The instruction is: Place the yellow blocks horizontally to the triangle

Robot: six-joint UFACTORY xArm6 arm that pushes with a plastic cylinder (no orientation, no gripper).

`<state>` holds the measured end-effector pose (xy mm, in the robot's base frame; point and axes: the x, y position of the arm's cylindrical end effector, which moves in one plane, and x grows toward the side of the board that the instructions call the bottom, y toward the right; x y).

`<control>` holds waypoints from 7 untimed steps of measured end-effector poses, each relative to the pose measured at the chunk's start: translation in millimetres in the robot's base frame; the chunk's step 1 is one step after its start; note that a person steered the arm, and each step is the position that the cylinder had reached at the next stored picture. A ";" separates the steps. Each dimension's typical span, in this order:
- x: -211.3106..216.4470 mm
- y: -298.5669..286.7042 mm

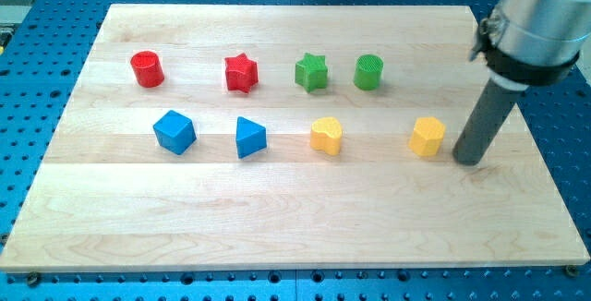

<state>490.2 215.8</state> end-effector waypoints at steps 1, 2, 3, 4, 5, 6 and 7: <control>1.7 -55.7; 1.7 -72.6; -4.2 -24.1; -46.2 -20.9; -56.7 -72.3; -43.4 -75.7; -37.4 -63.5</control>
